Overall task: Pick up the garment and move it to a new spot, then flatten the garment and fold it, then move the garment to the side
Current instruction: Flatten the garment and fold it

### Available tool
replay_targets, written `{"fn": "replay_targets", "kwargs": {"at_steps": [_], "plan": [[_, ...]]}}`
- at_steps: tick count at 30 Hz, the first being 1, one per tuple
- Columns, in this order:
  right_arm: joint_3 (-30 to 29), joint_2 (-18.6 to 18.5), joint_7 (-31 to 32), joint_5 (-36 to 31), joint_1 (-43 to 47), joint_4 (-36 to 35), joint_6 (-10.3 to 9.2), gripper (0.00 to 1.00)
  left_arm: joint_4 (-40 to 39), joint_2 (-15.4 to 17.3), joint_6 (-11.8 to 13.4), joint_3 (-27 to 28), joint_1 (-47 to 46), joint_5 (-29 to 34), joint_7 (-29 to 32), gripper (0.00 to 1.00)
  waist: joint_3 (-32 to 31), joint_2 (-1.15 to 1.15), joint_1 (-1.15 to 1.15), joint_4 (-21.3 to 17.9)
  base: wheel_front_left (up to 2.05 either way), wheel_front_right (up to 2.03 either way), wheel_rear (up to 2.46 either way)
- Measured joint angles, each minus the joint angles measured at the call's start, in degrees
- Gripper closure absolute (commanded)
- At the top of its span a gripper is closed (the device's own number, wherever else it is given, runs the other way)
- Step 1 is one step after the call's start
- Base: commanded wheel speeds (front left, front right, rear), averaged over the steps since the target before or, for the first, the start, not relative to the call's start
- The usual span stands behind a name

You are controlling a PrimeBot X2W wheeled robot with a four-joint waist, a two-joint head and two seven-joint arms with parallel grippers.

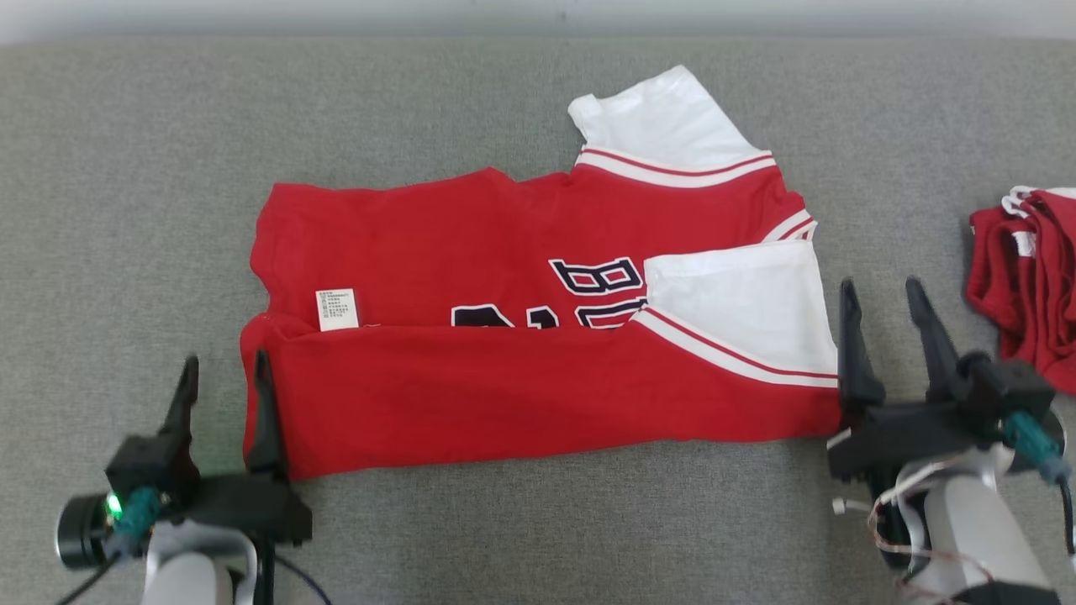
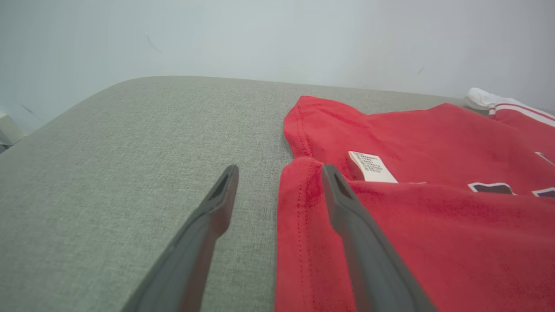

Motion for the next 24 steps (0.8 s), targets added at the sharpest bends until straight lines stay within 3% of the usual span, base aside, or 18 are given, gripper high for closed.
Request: {"fn": "replay_targets", "kwargs": {"at_steps": [11, 24], "plan": [[-0.9, 2.2, 0.0, 1.8, 10.8, -0.4, 0.00, 0.00, -3.0, -0.1, 1.1, 0.1, 8.5, -2.4, 0.0, 0.00, -3.4, -0.01, 0.00, -0.8, 0.00, 0.00, 0.00], [0.1, 4.4, 0.0, 5.3, 11.4, 4.5, 0.00, 0.00, -3.2, -0.1, 2.0, -3.5, 11.4, -4.4, 0.0, 0.00, -5.2, -0.01, -0.01, -1.3, 0.00, 0.00, 0.00]]}}
